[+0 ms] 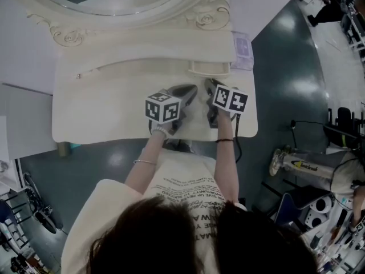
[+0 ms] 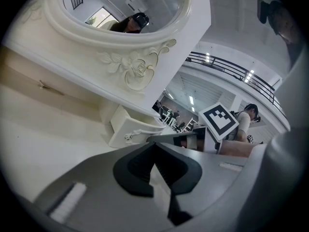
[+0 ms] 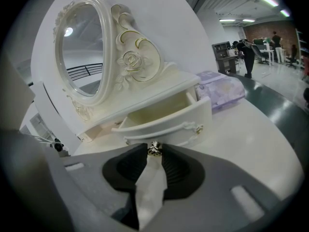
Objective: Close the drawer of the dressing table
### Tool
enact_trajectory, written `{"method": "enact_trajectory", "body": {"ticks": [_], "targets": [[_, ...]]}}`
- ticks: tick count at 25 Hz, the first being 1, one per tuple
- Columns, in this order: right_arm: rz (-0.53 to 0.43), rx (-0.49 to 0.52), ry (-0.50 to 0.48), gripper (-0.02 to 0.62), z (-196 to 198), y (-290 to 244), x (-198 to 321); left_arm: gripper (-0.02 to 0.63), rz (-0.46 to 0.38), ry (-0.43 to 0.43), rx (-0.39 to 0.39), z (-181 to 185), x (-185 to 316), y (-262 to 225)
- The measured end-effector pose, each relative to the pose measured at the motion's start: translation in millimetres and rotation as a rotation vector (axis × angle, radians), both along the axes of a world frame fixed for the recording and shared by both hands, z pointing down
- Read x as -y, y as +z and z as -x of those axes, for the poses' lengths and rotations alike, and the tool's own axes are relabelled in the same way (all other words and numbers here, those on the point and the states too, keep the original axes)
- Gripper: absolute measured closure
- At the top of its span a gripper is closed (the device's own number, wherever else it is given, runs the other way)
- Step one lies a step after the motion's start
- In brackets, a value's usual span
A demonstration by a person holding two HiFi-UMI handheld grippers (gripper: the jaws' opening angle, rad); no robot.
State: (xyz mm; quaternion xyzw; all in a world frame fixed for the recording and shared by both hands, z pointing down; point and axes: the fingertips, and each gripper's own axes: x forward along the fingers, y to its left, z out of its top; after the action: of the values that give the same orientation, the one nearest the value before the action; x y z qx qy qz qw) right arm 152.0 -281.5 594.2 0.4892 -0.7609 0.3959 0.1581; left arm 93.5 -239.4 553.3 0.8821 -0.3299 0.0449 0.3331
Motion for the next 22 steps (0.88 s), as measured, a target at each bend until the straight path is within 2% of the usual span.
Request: {"method": "enact_trajectory", "body": {"ticks": [22], "targets": [[0.0,0.003,-0.023,0.495,1,2,13,0.607,-0.011,-0.032,0.001,1,14,-2]]}}
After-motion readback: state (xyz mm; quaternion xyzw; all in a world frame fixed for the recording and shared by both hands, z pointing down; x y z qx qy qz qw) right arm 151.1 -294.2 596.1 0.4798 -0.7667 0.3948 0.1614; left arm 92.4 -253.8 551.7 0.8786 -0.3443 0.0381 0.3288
